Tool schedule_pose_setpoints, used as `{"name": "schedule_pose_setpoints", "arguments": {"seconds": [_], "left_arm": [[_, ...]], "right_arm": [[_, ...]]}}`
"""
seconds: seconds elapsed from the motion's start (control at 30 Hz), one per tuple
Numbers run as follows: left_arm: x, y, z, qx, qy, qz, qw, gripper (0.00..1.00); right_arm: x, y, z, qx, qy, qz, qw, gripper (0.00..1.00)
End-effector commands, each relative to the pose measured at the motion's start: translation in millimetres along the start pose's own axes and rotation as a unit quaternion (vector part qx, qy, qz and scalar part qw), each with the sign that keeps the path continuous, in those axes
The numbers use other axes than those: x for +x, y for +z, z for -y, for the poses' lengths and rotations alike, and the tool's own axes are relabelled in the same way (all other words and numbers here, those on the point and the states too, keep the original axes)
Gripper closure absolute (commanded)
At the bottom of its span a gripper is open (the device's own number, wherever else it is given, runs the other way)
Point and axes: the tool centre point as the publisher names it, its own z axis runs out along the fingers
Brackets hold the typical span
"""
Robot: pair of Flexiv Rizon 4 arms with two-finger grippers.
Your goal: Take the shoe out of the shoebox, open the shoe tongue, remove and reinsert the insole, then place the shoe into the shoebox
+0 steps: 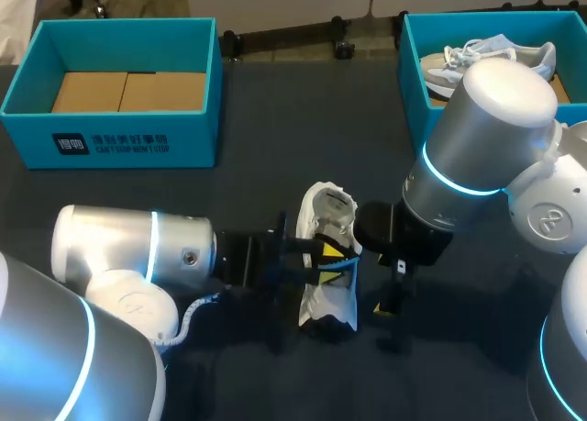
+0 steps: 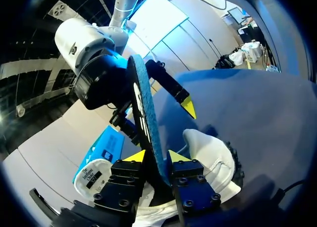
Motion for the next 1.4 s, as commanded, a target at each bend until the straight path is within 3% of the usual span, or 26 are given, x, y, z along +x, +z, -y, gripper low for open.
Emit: {"name": "schedule_pose_setpoints", "arguments": {"seconds": [0.03,0.2,0.47,1.03,1.4], "left_arm": [[2.5,-1.1,3.0,-0.002,0.003,0.009,1.0,0.76],[2.0,1.2,3.7,-0.003,0.001,0.014,1.0,1.0],[4.6,2.2,0.3,-0.006,0.024,-0.005,1.0,1.0],[0.1,5.6,-35.9,-0.061,0.046,-0.028,0.997,1.0],[5.4,6.9,-19.8,-0.018,0.008,-0.028,0.999,1.0]], "right_arm": [[0.7,1.9,-0.5,0.0,0.0,0.001,1.0,0.0],[0.7,1.9,-0.5,0.0,0.0,0.001,1.0,0.0],[0.7,1.9,-0.5,0.0,0.0,0.001,1.0,0.0],[0.7,1.9,-0.5,0.0,0.0,0.001,1.0,0.0],[0.7,1.9,-0.5,0.0,0.0,0.001,1.0,0.0]]}}
